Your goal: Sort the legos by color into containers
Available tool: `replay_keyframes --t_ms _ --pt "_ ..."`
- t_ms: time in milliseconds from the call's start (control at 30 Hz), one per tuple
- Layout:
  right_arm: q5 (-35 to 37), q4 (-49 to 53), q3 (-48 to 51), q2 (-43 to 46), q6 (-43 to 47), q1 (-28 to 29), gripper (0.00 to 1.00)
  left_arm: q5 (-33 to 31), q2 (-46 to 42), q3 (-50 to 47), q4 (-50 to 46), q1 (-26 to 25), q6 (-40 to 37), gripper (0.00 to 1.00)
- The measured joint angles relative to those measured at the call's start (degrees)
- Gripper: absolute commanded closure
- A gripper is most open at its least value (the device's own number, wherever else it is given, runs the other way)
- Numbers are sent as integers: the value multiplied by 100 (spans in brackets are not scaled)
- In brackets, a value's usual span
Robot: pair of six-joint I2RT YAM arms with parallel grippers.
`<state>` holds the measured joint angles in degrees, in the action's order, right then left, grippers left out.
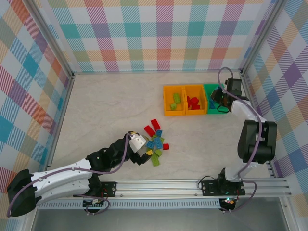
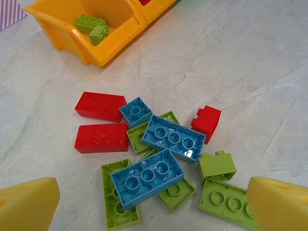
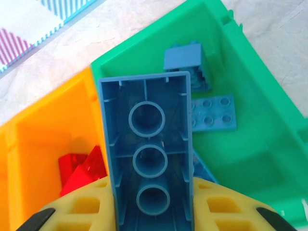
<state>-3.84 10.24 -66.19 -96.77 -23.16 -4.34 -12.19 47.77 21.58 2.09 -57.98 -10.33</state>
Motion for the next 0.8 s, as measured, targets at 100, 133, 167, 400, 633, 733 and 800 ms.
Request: replay_keyframes --t_ms 100,133,167,400,633,733,800 --pt "-136 83 -452 -520 -90 -48 44 -31 0 0 2 0 2 0" --pt "-188 107 -544 -621 -76 -48 40 -35 0 0 2 2 2 0" --pt "-236 109 -599 -704 -118 -48 38 -48 0 0 4 0 4 0" --pt "-592 -57 -39 -184 -387 -46 32 -140 13 0 153 0 136 0" --pt "-1178 -330 1847 2330 -621 459 28 -627 284 0 258 42 374 0" --pt "-1541 -223 2269 3333 -570 1252 27 -752 476 79 177 151 586 0" --pt "-1784 -2 2492 3888 -457 1904 26 -691 597 275 -11 188 796 0"
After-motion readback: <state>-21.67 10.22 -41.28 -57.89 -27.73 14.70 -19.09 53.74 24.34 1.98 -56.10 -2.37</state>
